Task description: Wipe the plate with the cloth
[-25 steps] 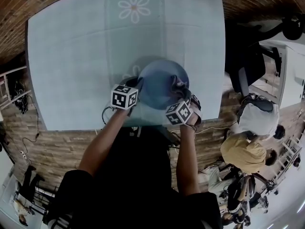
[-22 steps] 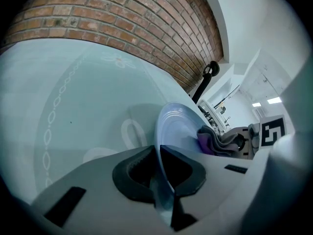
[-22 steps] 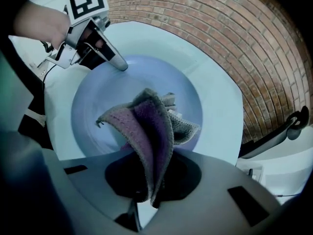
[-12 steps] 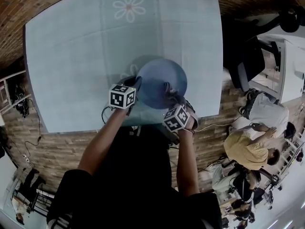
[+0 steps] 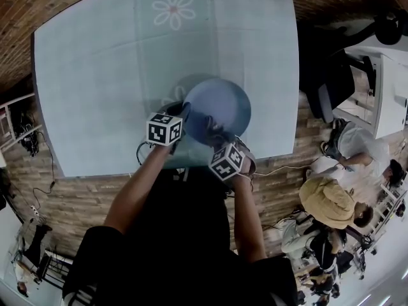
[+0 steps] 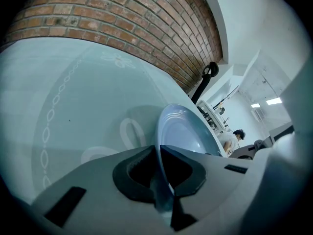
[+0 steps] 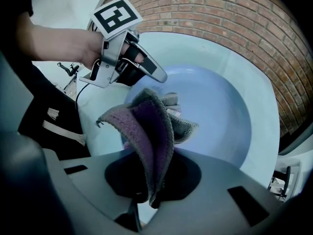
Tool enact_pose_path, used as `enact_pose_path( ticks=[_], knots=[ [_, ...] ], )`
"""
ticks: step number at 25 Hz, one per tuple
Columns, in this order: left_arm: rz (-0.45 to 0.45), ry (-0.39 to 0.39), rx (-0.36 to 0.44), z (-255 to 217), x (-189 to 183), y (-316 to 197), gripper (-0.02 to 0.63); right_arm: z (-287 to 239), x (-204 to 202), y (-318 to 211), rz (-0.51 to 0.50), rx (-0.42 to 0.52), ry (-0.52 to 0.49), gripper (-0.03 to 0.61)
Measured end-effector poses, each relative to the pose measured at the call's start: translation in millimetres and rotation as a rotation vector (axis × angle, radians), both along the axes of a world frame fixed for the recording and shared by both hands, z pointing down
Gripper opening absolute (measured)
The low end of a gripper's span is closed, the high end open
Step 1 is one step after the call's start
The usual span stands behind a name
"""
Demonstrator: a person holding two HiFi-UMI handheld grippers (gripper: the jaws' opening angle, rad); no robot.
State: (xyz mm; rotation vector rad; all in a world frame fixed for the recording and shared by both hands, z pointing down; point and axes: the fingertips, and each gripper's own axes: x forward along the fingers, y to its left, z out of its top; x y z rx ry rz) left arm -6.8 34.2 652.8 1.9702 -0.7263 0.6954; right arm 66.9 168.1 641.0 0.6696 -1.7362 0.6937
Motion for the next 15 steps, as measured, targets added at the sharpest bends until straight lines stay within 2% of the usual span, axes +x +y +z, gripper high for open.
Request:
enact_pose_path(
  ticks=[4, 15],
  knots=[
    [0.001, -0.003, 0.001, 0, 0, 2, 0.054, 0, -15, -2, -0.017, 0.014, -0.037, 0.06],
    [-0.007, 0.001, -0.002, 1, 1, 1, 0.054, 1, -47, -21, -0.154, 0.151, -0.046, 0.06]
  ],
)
